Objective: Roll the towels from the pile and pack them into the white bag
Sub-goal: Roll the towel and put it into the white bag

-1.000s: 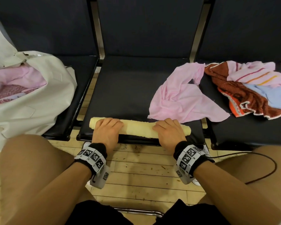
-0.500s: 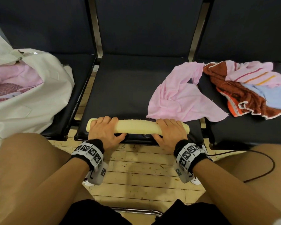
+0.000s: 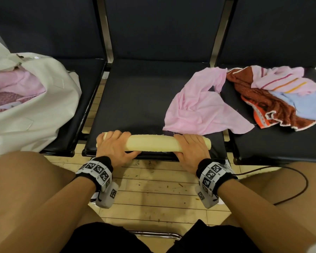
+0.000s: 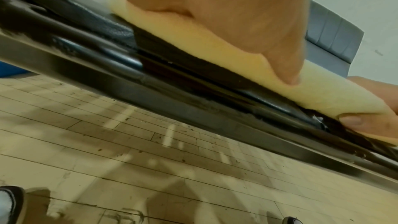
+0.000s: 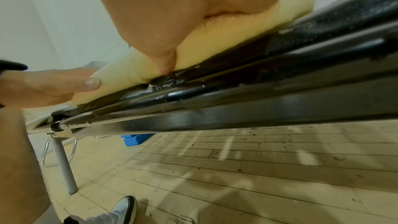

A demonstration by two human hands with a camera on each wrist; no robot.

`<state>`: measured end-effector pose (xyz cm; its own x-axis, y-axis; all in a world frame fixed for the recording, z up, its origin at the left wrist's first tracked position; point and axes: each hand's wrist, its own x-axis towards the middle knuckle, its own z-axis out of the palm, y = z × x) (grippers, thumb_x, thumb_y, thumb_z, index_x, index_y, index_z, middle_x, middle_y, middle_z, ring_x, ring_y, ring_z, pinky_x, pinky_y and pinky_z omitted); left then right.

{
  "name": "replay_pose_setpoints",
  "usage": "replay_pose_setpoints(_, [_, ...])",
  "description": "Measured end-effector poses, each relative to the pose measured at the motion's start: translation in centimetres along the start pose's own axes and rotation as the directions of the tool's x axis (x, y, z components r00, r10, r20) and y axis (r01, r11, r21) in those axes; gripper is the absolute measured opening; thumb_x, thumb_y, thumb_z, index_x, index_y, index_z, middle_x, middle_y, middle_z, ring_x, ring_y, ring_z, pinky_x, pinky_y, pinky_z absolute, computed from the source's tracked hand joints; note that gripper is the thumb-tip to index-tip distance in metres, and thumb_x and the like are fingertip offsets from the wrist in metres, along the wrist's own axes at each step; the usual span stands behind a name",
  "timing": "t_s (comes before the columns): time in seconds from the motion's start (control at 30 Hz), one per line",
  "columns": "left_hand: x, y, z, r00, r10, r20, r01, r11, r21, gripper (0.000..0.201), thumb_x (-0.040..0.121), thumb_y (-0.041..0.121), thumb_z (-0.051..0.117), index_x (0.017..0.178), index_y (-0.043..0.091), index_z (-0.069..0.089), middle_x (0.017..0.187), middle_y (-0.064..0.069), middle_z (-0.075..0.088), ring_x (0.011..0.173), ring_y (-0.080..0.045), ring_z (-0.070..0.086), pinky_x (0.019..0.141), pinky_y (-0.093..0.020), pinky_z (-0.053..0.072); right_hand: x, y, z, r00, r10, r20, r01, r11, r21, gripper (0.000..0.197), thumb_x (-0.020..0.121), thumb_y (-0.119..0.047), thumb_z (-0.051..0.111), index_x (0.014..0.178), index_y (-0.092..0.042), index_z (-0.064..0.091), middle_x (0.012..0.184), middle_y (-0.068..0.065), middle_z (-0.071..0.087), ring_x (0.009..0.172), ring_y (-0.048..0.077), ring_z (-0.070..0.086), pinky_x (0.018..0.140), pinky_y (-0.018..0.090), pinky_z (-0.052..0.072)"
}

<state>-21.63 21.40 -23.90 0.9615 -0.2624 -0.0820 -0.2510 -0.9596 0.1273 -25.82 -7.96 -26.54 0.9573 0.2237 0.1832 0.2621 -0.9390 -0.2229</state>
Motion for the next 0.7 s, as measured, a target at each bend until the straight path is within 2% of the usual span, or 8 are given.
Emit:
replay_pose_setpoints(0.07, [0.0, 0.2, -0.2, 1.000, 0.004, 0.014, -0.004, 1.000, 0.016, 0.076, 0.066, 0.089, 0.034, 0.117, 0.036, 0.052, 0.105, 0.012, 0.053, 0.105, -0.016, 0.050, 0.104, -0.048, 0.029, -0.1, -0.2, -0.1, 1.000, -0.009, 0.011, 0.009, 1.000, -0.005, 0.044, 0.085, -0.044, 0.059, 0.123, -0.022, 0.056, 0.099, -0.004, 0.060, 0.091, 0.022, 0.055, 0.091, 0.037, 0.041])
replay_pose_setpoints(0.13, [0.0, 0.3, -0.4, 0.999, -0.009, 0.034, 0.009, 1.000, 0.021, 0.077, 0.069, 0.092, 0.028, 0.116, 0.036, 0.052, 0.104, 0.012, 0.052, 0.104, -0.016, 0.049, 0.102, -0.047, 0.030, -0.2, -0.4, -0.5, 1.000, -0.005, 0.014, 0.005, 1.000, 0.008, 0.044, 0.084, -0.049, 0.056, 0.119, -0.024, 0.057, 0.096, -0.006, 0.059, 0.089, 0.020, 0.053, 0.089, 0.036, 0.039])
replay_pose_setpoints(0.23, [0.0, 0.5, -0.6, 0.998, -0.036, 0.049, 0.035, 0.999, 0.027, 0.079, 0.074, 0.091, 0.019, 0.114, 0.034, 0.055, 0.105, 0.011, 0.052, 0.105, -0.016, 0.048, 0.101, -0.046, 0.031, -0.3, -0.8, -1.2, 0.998, 0.010, 0.055, -0.011, 1.000, 0.011, 0.049, 0.085, -0.062, 0.044, 0.114, -0.025, 0.058, 0.091, -0.007, 0.056, 0.086, 0.018, 0.048, 0.087, 0.037, 0.037])
replay_pose_setpoints(0.3, [0.1, 0.8, -0.8, 0.997, -0.048, 0.057, 0.045, 0.998, 0.051, 0.078, 0.074, 0.091, 0.020, 0.110, 0.032, 0.058, 0.102, 0.010, 0.052, 0.102, -0.015, 0.048, 0.098, -0.045, 0.032, -0.4, -0.7, -1.5, 0.996, 0.020, 0.086, -0.021, 1.000, 0.008, 0.051, 0.089, -0.064, 0.034, 0.113, -0.025, 0.058, 0.092, -0.006, 0.056, 0.087, 0.019, 0.048, 0.087, 0.038, 0.036])
replay_pose_setpoints(0.5, [0.0, 0.7, -1.8, 0.997, -0.053, 0.056, 0.047, 0.995, 0.092, 0.076, 0.076, 0.090, 0.020, 0.098, 0.030, 0.061, 0.094, 0.010, 0.052, 0.094, -0.015, 0.048, 0.088, -0.041, 0.033, 0.7, -0.8, -2.2, 0.993, -0.001, 0.120, 0.002, 1.000, -0.004, 0.048, 0.095, -0.056, 0.028, 0.110, -0.024, 0.060, 0.094, -0.004, 0.060, 0.087, 0.022, 0.051, 0.083, 0.038, 0.035])
replay_pose_setpoints(0.7, [0.1, -0.3, -5.0, 0.995, -0.080, -0.052, 0.085, 0.992, 0.097, 0.077, 0.074, 0.092, 0.021, 0.094, 0.029, 0.061, 0.091, 0.009, 0.051, 0.093, -0.017, 0.049, 0.085, -0.041, 0.034, 3.1, -2.3, -6.0, 0.996, -0.065, 0.069, 0.065, 0.998, -0.006, 0.044, 0.098, -0.052, 0.029, 0.117, -0.026, 0.059, 0.093, -0.003, 0.059, 0.086, 0.022, 0.050, 0.082, 0.040, 0.037])
